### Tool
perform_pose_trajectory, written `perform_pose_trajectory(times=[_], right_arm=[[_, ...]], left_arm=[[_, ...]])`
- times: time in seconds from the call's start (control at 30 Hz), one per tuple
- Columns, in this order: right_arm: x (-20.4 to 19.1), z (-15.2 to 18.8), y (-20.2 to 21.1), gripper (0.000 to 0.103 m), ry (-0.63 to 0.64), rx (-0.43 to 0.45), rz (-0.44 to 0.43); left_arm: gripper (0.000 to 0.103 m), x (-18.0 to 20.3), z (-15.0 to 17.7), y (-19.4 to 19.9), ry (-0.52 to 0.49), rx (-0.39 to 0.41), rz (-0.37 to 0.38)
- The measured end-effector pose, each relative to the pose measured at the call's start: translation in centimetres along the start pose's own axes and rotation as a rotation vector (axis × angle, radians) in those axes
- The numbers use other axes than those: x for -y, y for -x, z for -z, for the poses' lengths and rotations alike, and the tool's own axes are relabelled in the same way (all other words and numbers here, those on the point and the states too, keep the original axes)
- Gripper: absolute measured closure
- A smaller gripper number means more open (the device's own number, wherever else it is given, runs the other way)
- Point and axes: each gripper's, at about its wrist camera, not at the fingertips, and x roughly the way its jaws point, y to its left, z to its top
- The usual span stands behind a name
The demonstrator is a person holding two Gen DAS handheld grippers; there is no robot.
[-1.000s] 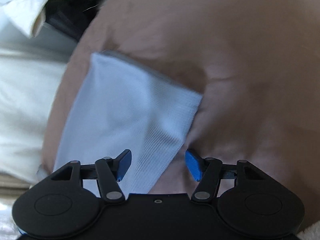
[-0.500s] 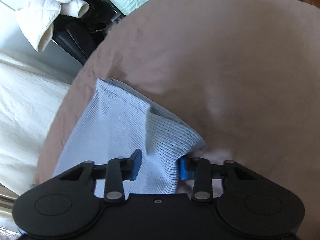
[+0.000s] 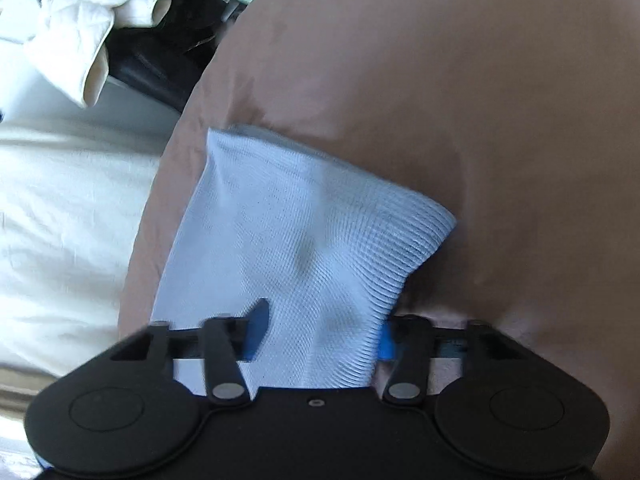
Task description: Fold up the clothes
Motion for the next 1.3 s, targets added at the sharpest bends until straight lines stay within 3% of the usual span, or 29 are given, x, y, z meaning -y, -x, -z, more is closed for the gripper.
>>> perform_pose_trajectory(times=[0.03, 0.17, 0.2, 0.23, 0.27, 0.37, 0.47, 0.53, 0.6, 0.7, 0.8, 0.93, 1.0, 1.1, 1.2, 1.3], right_arm=[[-0.3, 0.1, -0.2, 0.081, 0.022, -0.005, 0.018], [-1.8, 0.8, -0.1, 0.091, 0.123, 0.031, 0.069], [-2.3, 1.0, 0.0, 0.092, 0.159, 0.047, 0.084], [-3.0, 1.2, 0.1, 0.092, 0.202, 0.063, 0.100], [-3.7, 1.6, 0.1, 0.092, 0.254, 0.079, 0.117], [-5.6, 2.4, 1.3, 0.092, 0.377, 0.149, 0.101], [-7.5, 3.2, 3.4, 0.094, 0.519, 0.231, 0.053], [-9.3, 4.2, 6.6, 0.095, 0.698, 0.302, 0.002], [-9.9, 4.5, 7.6, 0.096, 0.808, 0.312, 0.090], [-8.6, 3.9, 6.0, 0.096, 0.749, 0.215, 0.164], [-8.4, 4.3, 4.5, 0.095, 0.731, 0.184, 0.238], [-10.5, 4.9, 4.8, 0.096, 0.818, 0.229, 0.283], [-11.0, 5.1, 6.2, 0.095, 0.852, 0.256, 0.291], [-10.1, 4.4, 6.8, 0.096, 0.794, 0.222, 0.309], [-9.5, 4.1, 5.1, 0.096, 0.811, 0.160, 0.459], [-9.6, 4.3, 5.0, 0.097, 0.833, 0.147, 0.494]], left_arm=[[0.037, -0.2, 0.0, 0.0, 0.008, 0.004, -0.010], [0.037, 0.4, -0.7, 0.0, -0.049, 0.086, -0.030], [0.047, 0.6, -0.9, 0.0, -0.069, 0.111, -0.033], [0.086, 0.8, -1.1, 0.0, -0.090, 0.136, -0.037], [0.095, 1.1, -1.3, 0.0, -0.110, 0.162, -0.040], [0.096, 1.9, -1.9, 0.3, -0.175, 0.242, -0.050], [0.096, 4.4, -1.7, 4.4, -0.299, 0.411, -0.023], [0.096, 4.7, -1.4, 5.9, -0.325, 0.398, 0.003], [0.096, 3.7, -1.0, 6.2, -0.305, 0.337, 0.005], [0.096, 1.0, -0.5, 3.4, -0.224, 0.187, -0.090], [0.096, 0.0, -0.8, 0.7, -0.194, 0.071, -0.151], [0.096, 1.6, -1.0, 2.7, -0.257, 0.149, -0.135], [0.095, 2.5, 0.1, 4.6, -0.344, 0.182, -0.141], [0.095, 1.9, 1.1, 5.4, -0.367, 0.139, -0.125], [0.095, 2.0, 1.4, 2.8, -0.419, 0.072, -0.197], [0.095, 2.6, 1.6, 4.1, -0.441, 0.104, -0.185]])
